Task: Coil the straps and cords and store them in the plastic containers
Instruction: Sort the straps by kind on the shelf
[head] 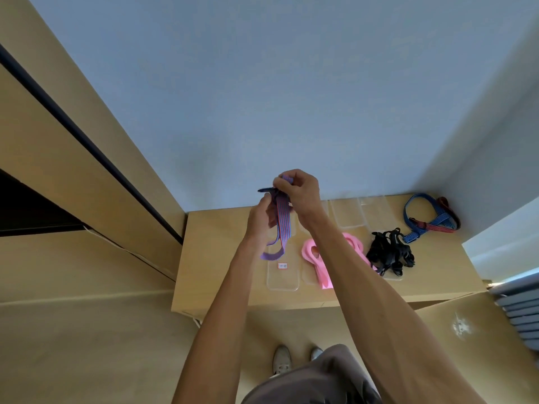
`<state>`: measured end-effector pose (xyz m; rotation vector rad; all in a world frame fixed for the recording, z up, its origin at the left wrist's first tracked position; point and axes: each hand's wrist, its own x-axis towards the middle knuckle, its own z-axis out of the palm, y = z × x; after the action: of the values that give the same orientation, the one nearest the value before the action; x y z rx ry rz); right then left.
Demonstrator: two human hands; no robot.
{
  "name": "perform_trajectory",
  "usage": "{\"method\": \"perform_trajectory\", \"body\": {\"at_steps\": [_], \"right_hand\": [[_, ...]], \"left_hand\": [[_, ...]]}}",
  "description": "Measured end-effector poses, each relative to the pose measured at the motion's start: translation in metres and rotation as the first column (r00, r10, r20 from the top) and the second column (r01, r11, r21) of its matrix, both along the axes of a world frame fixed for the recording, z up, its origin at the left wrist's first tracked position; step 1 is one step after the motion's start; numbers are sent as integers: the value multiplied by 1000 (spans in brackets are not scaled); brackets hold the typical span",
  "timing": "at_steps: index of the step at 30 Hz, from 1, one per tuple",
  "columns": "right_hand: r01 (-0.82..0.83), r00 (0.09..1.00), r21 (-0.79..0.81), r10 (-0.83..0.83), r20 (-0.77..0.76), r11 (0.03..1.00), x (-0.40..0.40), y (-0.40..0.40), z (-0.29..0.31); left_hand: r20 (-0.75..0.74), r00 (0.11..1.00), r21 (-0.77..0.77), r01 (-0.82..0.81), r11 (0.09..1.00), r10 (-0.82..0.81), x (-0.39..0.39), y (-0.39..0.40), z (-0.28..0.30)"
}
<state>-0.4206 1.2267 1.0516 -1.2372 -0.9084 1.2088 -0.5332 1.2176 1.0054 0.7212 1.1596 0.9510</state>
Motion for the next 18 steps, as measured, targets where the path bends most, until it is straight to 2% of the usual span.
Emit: {"method": "perform_trajectory", "body": {"at_steps": [2,5,9,12,15,18], "right_hand": [[79,994,5,-79,-82,997,4,8,5],[126,976,-6,-125,-179,992,14,20,10],[81,997,-87,-82,-7,993,18,28,-2],[125,981,-139,-101,166,982,21,29,-15],[140,948,-174,-81,307,975,26,28,-21],[135,881,-235,-8,472,962,31,22,-27]], "left_hand": [[25,995,34,101,994,-102,1,-8,-5],[-202,954,156,255,954,-222,8,-15,-15],[-262,950,181,221,958,-170,18,-8,-14],[-300,940,134,209,969,-161,21,5,-5],[-469,859,86,278,957,-207,13,17,2],[-619,720,25,417,909,-314,6,22,13]]}}
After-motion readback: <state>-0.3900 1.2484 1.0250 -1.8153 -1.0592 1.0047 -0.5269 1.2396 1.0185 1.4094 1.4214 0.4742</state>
